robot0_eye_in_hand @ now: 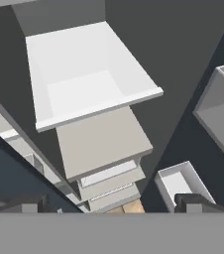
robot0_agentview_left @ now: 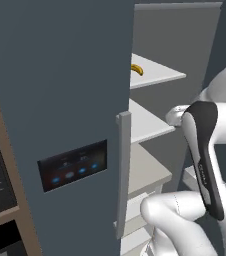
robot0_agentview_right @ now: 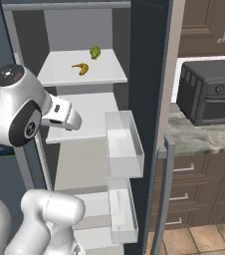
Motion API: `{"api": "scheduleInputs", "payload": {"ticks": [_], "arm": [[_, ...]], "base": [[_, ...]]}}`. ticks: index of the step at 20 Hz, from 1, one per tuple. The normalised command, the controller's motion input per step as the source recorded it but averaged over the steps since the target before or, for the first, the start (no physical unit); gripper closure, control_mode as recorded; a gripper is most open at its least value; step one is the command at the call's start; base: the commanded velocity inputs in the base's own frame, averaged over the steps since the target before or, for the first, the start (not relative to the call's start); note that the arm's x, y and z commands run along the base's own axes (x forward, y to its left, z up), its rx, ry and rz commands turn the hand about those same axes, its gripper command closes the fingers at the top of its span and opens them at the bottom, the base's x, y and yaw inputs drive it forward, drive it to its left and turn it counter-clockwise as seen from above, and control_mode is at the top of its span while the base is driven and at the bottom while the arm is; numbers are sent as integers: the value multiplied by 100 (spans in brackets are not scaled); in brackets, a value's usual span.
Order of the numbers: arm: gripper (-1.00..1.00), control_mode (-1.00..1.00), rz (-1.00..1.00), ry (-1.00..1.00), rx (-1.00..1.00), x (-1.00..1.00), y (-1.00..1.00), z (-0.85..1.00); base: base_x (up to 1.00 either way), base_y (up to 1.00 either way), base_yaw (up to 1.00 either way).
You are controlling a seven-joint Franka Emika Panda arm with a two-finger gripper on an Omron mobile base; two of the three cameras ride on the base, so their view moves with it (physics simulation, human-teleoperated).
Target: Pick up the kiwi and banana from the fridge and place one fruit on each plate on the dining counter.
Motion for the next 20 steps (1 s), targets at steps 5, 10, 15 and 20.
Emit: {"api": "scheduleInputs", "payload": {"ticks": [5, 10, 15, 20], "arm": [[-100, -100, 0, -3, 0, 30, -3, 22], [-100, -100, 1, 0, 0, 40, -1, 30], [-100, -100, 0, 3, 0, 55, 0, 22], [-100, -100, 0, 4, 0, 54, 0, 8]], "base": [[0, 0, 0], [0, 0, 0], [0, 0, 0], [0, 0, 0]]}}
